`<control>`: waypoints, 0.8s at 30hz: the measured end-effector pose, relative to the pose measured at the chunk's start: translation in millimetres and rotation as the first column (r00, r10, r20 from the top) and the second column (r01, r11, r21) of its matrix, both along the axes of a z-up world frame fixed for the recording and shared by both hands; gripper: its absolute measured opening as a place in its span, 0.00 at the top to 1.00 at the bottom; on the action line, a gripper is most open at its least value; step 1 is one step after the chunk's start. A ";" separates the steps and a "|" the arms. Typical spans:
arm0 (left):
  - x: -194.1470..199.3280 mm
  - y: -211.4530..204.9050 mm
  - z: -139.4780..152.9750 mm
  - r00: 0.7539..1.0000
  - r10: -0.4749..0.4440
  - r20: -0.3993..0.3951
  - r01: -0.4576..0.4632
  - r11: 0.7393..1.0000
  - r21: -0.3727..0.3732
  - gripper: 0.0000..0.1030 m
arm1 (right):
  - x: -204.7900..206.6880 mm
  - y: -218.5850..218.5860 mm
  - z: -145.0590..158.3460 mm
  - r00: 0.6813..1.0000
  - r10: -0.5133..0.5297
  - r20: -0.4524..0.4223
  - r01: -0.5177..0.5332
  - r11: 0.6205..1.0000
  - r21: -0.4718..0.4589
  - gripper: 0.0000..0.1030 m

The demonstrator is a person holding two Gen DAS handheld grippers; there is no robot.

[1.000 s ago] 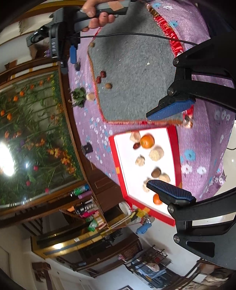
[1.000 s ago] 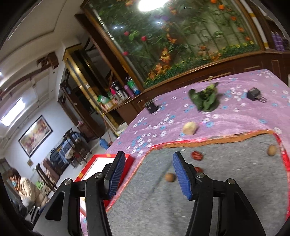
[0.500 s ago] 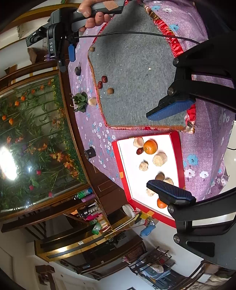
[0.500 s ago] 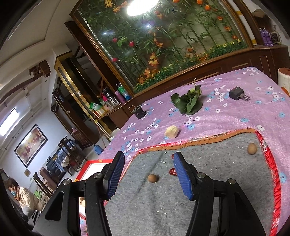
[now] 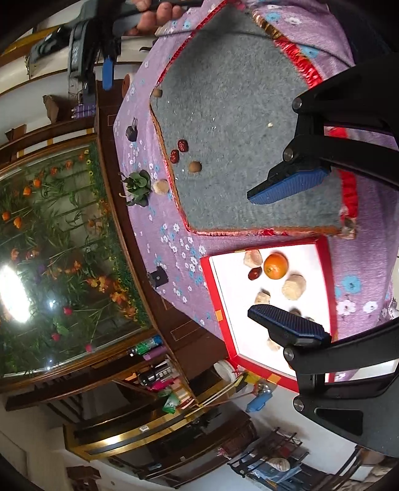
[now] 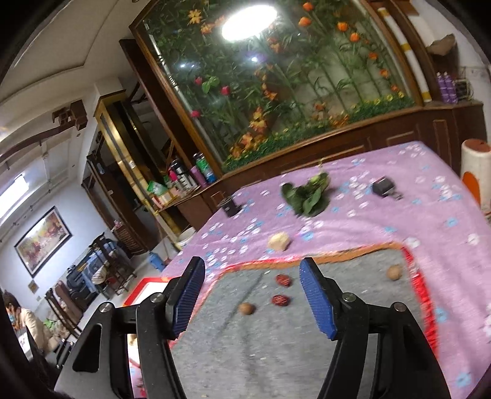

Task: Organize fruits
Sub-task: 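Move both tools back over the grey mat toward the kiwis, then grasp a brown kiwi with the left tool while the right tool grasps another kiwi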

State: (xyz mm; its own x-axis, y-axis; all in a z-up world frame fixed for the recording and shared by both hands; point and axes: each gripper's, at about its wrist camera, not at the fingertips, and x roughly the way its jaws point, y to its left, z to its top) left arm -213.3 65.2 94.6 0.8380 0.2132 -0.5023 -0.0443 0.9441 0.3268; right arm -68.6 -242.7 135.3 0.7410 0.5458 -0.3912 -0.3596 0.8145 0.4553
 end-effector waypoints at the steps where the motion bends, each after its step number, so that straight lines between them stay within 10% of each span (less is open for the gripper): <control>1: 7.7 0.7 0.2 1.000 0.003 -0.008 -0.003 1.000 0.004 0.35 | 2.0 -7.0 -2.7 1.000 -0.022 -0.009 0.022 1.000 -0.019 0.32; 12: 93.1 -47.7 -0.7 0.990 -0.120 -0.077 0.119 0.993 -0.013 0.35 | 30.4 -86.4 -53.0 0.980 -0.162 -0.119 0.150 0.983 -0.107 0.32; 24: 165.5 -74.2 -50.4 0.943 -0.189 -0.273 0.143 0.973 -0.181 0.35 | 91.0 -35.8 -90.0 0.965 -0.162 -0.207 0.081 0.933 -0.350 0.44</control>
